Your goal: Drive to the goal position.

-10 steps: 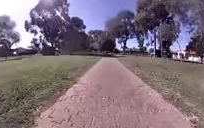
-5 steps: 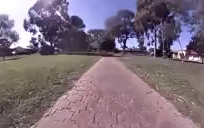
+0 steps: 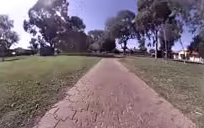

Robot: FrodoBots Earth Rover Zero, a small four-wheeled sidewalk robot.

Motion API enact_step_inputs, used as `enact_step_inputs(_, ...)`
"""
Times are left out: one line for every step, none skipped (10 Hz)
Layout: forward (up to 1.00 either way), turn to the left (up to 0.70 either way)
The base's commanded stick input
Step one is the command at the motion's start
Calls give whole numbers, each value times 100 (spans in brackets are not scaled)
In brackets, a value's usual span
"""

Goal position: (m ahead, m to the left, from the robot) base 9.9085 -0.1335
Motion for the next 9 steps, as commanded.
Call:
enact_step_inputs(70, 0)
enact_step_inputs(70, 0)
enact_step_inputs(70, 0)
enact_step_inputs(70, -35)
enact_step_inputs(70, -35)
enact_step_inputs(70, -34)
enact_step_inputs(70, 0)
enact_step_inputs(70, 0)
enact_step_inputs(70, 0)
